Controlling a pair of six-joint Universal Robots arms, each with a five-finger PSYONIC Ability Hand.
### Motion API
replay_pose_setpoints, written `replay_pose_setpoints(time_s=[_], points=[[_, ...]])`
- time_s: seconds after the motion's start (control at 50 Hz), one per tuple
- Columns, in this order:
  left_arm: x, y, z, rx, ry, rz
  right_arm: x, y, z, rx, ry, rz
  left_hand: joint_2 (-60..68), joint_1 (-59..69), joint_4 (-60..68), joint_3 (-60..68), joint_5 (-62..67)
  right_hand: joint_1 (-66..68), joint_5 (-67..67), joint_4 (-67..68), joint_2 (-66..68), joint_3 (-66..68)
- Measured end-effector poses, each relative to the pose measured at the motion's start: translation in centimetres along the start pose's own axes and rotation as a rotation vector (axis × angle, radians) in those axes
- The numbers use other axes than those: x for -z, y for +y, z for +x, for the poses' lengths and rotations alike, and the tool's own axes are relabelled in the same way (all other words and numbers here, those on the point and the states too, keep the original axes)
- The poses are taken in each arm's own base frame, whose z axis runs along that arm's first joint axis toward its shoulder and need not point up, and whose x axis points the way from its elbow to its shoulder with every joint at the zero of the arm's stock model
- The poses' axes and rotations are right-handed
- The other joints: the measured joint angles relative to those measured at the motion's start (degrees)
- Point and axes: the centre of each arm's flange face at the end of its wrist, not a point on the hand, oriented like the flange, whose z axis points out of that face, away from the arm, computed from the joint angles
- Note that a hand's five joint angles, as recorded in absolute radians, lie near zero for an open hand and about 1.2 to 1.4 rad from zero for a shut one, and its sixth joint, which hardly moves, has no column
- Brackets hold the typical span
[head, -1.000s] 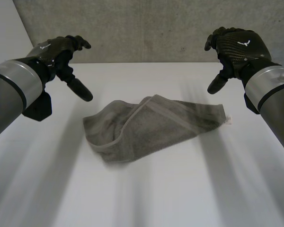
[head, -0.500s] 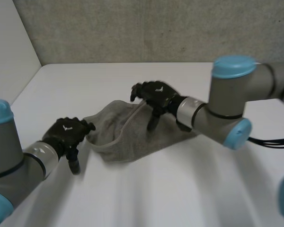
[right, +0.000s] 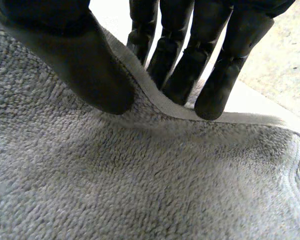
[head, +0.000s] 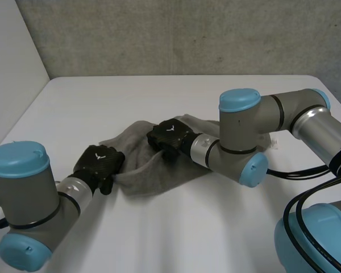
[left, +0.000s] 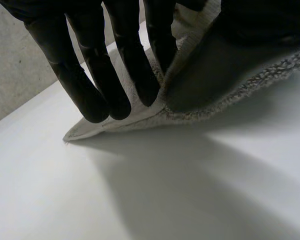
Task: Fold the towel.
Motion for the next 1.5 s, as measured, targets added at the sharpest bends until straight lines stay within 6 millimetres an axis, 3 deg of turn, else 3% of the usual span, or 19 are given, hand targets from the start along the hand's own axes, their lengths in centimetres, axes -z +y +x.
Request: replay_pose_setpoints(time_s=[0.1, 0.2, 0.24, 0.3, 0.4, 0.46, 0.54, 0.58, 0.7, 0.84, 0.86, 0.92, 0.98, 1.06, 1.22, 1.26, 1.32, 1.38, 1.5], points=[[-0.9, -0.7, -0.1, -0.01, -0.014, 0.048, 0.1, -1.1, 0.8, 0.026, 0.037, 0.029, 1.0, 0.0, 1.6, 2.5, 0.9, 0.0, 0.2, 1.6, 0.7, 1.5], [-2.7, -4.1, -1.4, -0.032, -0.075, 0.182, 0.4, -5.1, 3.1, 0.17, 0.168, 0.133, 1.0, 0.0, 1.7, 2.7, 0.9, 0.0, 0.2, 1.6, 0.7, 1.9], [-3.4, -6.6, -2.5, -0.039, -0.123, 0.265, 0.8, -7.8, 4.3, 0.274, 0.257, 0.207, 1.0, 0.0, 1.7, 2.7, 0.9, 0.0, 0.2, 1.6, 0.7, 1.9], [-4.1, -12.4, -4.8, -0.042, -0.23, 0.44, 2.1, -12.9, 6.1, 0.451, 0.429, 0.352, 1.0, 0.0, 1.8, 2.8, 0.9, 0.0, 0.2, 1.6, 0.7, 2.1], [-2.2, -23.3, -8.5, 0.008, -0.438, 0.788, 6.2, -22.0, 8.0, 0.615, 0.737, 0.641, 1.9, 0.0, 1.8, 2.9, 0.9, 0.0, 0.3, 1.6, 0.8, 2.1], [-0.4, -27.2, -9.5, 0.051, -0.512, 0.932, 8.8, -25.4, 8.2, 0.608, 0.823, 0.753, 2.4, 0.0, 1.8, 2.9, 0.9, 0.0, 0.3, 1.6, 0.8, 2.1], [0.6, -28.8, -9.6, 0.08, -0.542, 0.998, 9.8, -26.0, 8.0, 0.566, 0.819, 0.761, 2.5, 0.0, 1.8, 2.9, 1.2, 0.0, 0.3, 1.6, 0.8, 2.1], [0.4, -28.3, -9.3, 0.083, -0.537, 0.984, 9.7, -25.3, 7.7, 0.544, 0.789, 0.72, 2.5, 0.0, 1.8, 2.9, 1.4, 0.0, 0.3, 1.6, 0.8, 2.1], [-1.0, -22.8, -7.1, 0.05, -0.459, 0.788, 8.3, -19.4, 5.9, 0.495, 0.634, 0.461, 2.5, 0.0, 1.8, 3.0, 1.7, 0.0, 0.3, 1.6, 0.9, 2.1], [-0.3, -11.6, -3.3, -0.008, -0.296, 0.441, 7.3, -8.8, 2.3, 0.416, 0.422, 0.064, 2.5, 0.0, 2.0, 3.0, 1.7, 0.0, 0.3, 1.6, 0.9, 2.2], [-0.1, -10.8, -3.1, -0.012, -0.287, 0.418, 7.4, -8.0, 2.0, 0.407, 0.405, 0.034, 2.5, 0.0, 2.0, 3.0, 1.7, 0.0, 0.3, 1.6, 0.9, 2.2], [1.3, -5.6, -1.8, -0.047, -0.237, 0.258, 8.2, -3.9, 0.0, 0.349, 0.314, -0.122, 2.5, 0.0, 2.0, 3.1, 1.7, 0.0, 0.3, 1.6, 0.9, 2.2], [2.6, -2.6, -1.1, -0.084, -0.216, 0.159, 9.2, -1.9, -1.4, 0.307, 0.257, -0.205, 2.5, 0.0, 2.0, 3.1, 1.7, 0.0, 0.3, 1.6, 0.9, 2.3], [4.7, 0.0, -0.6, -0.146, -0.203, 0.069, 11.0, -1.5, -2.7, 0.246, 0.212, -0.245, 2.5, 1.2, 2.0, 3.1, 3.2, 0.0, 0.3, 1.6, 1.1, 2.3], [7.7, -0.7, -0.8, -0.189, -0.23, 0.114, 14.5, -6.5, -3.4, 0.113, 0.218, -0.123, 2.5, 2.1, 2.0, 3.1, 3.3, -0.9, -1.8, -1.7, -2.2, -0.6], [8.2, -1.2, -0.9, -0.188, -0.239, 0.142, 15.2, -7.4, -3.7, 0.084, 0.2, -0.105, 2.5, 2.3, 2.0, 3.1, 3.3, -6.9, -11.7, -12.1, -13.1, -10.9], [8.8, -1.7, -1.0, -0.183, -0.247, 0.168, 16.2, -8.3, -4.4, 0.05, 0.144, -0.11, 2.7, 2.3, 2.0, 3.1, 3.3, -37.1, -40.8, -40.7, -42.2, -39.6], [9.0, -1.9, -1.0, -0.18, -0.25, 0.178, 16.5, -8.8, -4.8, 0.041, 0.101, -0.121, 2.7, 2.3, 2.0, 3.1, 3.3, -54.6, -60.1, -58.5, -59.4, -57.5], [8.8, -1.6, -1.1, -0.174, -0.253, 0.169, 15.2, -9.4, -4.2, 0.101, 0.069, -0.118, 2.7, 2.3, 2.0, 3.1, 3.3, -56.3, -60.8, -60.4, -61.2, -60.1]])
